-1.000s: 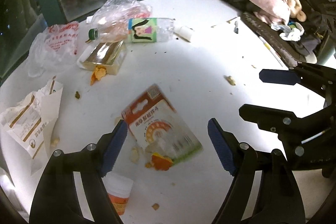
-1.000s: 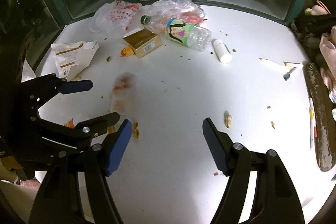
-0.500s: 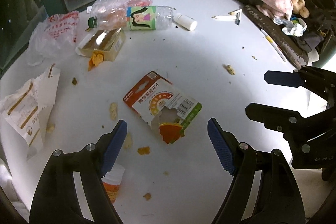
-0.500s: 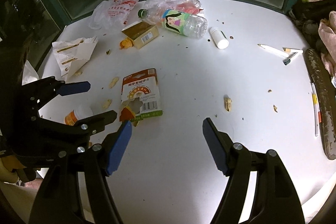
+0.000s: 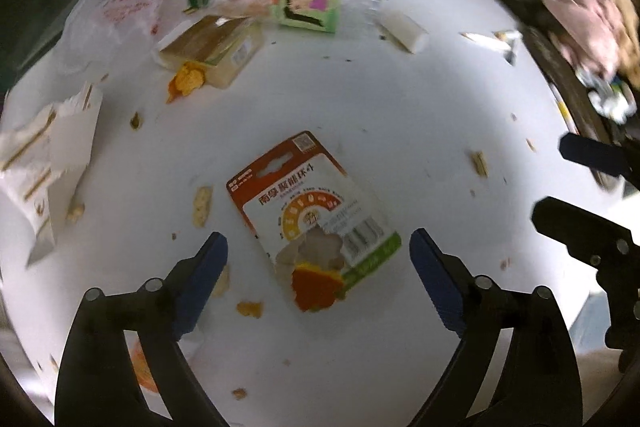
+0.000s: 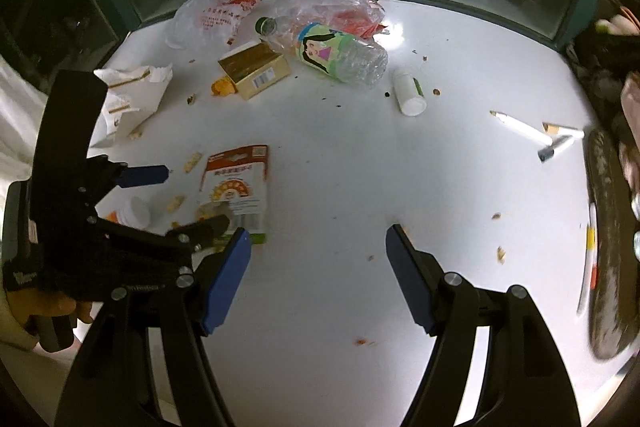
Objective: Collect trash
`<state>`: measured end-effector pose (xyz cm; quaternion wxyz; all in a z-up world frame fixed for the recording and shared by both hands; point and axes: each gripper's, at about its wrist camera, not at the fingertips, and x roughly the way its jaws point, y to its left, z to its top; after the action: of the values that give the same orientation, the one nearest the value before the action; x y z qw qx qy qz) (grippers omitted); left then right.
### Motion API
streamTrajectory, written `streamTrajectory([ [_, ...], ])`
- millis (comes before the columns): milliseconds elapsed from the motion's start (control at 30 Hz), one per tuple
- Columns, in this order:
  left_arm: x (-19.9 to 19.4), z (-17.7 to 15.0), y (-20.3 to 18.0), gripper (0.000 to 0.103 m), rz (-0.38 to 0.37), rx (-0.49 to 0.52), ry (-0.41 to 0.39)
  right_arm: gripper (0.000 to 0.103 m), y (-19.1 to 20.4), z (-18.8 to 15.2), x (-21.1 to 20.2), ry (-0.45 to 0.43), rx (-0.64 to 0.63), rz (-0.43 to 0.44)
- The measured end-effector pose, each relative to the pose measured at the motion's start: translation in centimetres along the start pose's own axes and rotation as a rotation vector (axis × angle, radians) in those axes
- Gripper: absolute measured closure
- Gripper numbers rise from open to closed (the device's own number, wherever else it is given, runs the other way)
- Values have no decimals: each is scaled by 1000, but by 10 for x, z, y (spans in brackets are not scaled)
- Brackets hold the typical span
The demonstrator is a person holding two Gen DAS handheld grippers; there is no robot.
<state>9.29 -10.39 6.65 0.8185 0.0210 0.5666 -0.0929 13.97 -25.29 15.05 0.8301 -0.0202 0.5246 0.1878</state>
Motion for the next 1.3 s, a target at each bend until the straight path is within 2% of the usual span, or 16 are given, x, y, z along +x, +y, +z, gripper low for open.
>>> streamTrajectory([
  [167, 15, 8, -3, 9, 37, -158, 33, 36, -23, 9, 7, 24, -65, 33],
  [433, 35, 16, -1, 9, 77, -296, 66, 36, -46, 22, 33, 77, -138, 107],
  [600, 47, 23, 0, 9, 97, -313, 88, 36, -48, 29, 50, 101, -185, 142],
  [900, 72, 24, 10, 9, 91, -328, 135, 36, -50, 42, 78, 133, -166, 168],
  [1100, 80, 30, 11, 6, 98, -298, 122, 36, -47, 46, 90, 152, -161, 174],
  [1300, 89, 33, -5, 6, 160, -217, 113, 36, -44, 46, 98, 170, -161, 174],
])
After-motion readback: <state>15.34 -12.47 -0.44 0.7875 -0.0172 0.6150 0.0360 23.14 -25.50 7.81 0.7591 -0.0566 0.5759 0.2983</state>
